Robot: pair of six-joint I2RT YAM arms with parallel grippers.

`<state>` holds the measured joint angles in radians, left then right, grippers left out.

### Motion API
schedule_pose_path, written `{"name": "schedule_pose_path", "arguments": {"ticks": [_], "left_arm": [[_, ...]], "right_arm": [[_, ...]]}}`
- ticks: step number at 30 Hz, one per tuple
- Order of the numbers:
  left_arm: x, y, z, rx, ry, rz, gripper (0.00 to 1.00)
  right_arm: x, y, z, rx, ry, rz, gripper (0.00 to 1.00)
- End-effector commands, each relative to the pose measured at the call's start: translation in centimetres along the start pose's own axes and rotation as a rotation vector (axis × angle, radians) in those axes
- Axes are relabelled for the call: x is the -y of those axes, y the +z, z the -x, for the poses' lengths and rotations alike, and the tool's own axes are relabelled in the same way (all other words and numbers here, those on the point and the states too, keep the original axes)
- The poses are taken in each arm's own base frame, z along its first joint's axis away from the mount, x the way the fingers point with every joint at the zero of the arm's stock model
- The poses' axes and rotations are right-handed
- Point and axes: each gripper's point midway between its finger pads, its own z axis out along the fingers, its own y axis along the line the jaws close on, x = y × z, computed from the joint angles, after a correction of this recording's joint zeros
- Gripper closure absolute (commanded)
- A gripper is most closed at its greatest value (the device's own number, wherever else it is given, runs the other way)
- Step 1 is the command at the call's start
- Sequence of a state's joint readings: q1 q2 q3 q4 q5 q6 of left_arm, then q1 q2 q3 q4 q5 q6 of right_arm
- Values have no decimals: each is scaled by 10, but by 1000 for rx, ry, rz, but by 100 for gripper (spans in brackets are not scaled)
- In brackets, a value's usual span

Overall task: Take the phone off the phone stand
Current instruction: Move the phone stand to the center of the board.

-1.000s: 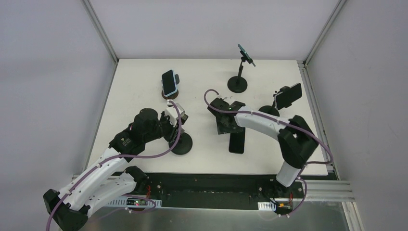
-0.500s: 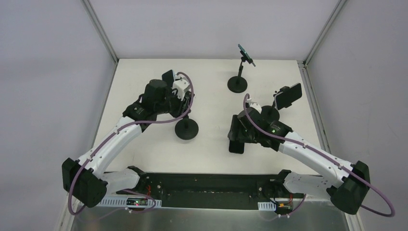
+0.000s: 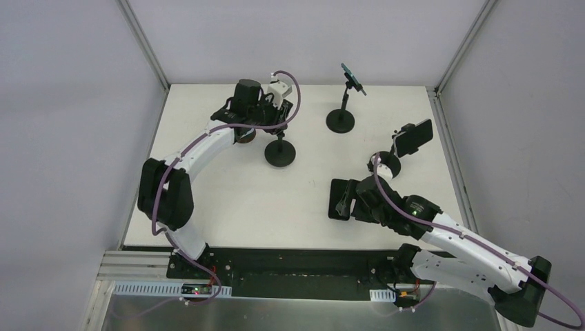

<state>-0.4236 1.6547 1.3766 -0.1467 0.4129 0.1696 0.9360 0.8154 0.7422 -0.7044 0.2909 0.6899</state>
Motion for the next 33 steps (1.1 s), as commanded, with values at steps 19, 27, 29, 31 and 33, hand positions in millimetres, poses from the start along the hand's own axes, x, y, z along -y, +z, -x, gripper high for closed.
{"name": "schedule_pose_path", "arguments": {"ticks": [19,27,29,31,33], "left_arm": [[-11,-14,38,152,-21,77,11],[-9,-53,39,179,-81,165,1],[-10,-66,33,165,-116,205,1],[-8,-79,25,135,-163,233,1],[-5,-91,13,95,-216,258,1]], "right_arm": [[16,-7,-4,26,3,-42,27],[17,-11,0,38,-36,-41,26],[11,-11,2,40,-35,-12,25],[5,-12,5,60,-9,14,24],[-3,-15,10,69,3,47,23]]}}
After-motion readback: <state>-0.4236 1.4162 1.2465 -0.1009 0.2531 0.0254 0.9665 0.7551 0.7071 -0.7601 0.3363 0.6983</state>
